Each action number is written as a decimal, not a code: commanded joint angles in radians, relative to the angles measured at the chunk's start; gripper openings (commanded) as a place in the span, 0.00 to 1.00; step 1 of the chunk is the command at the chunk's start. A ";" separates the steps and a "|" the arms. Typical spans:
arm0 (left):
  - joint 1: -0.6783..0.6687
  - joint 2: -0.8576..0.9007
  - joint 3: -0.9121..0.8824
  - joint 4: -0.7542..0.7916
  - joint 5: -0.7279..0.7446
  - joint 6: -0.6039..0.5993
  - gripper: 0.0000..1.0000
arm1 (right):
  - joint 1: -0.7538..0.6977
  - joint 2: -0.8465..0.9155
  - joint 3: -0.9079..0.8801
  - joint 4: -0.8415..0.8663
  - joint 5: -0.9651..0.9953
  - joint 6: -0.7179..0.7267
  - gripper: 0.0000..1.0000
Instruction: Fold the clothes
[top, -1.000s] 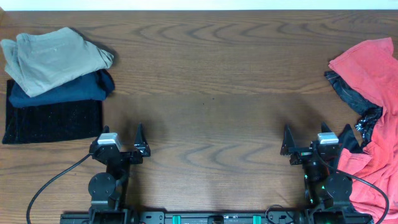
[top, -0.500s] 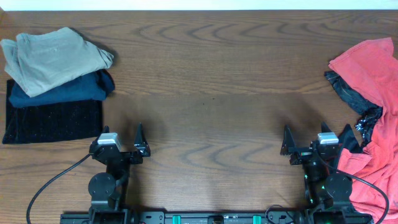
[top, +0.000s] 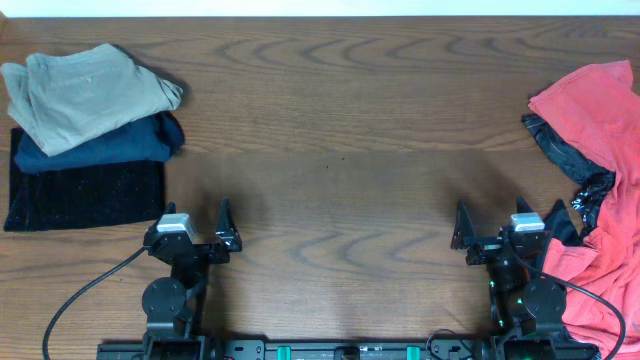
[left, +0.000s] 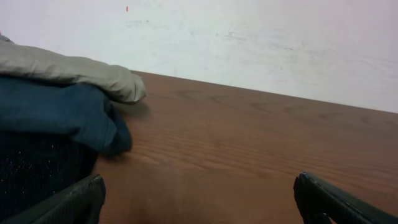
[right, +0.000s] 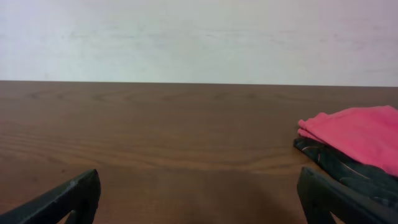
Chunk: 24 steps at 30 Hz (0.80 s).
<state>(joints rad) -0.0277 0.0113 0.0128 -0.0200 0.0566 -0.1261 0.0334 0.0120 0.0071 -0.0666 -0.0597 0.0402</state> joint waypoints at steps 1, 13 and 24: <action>0.002 0.001 -0.008 -0.046 0.013 0.016 0.98 | 0.003 -0.005 -0.002 -0.003 -0.008 -0.012 0.99; 0.002 0.001 -0.008 -0.046 0.013 0.016 0.98 | 0.003 -0.005 -0.002 -0.003 -0.012 -0.012 0.99; 0.002 0.002 0.005 -0.055 0.020 -0.095 0.98 | 0.003 0.000 0.003 -0.008 -0.017 0.060 0.99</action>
<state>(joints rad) -0.0277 0.0113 0.0135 -0.0231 0.0574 -0.1616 0.0334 0.0120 0.0071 -0.0666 -0.0643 0.0669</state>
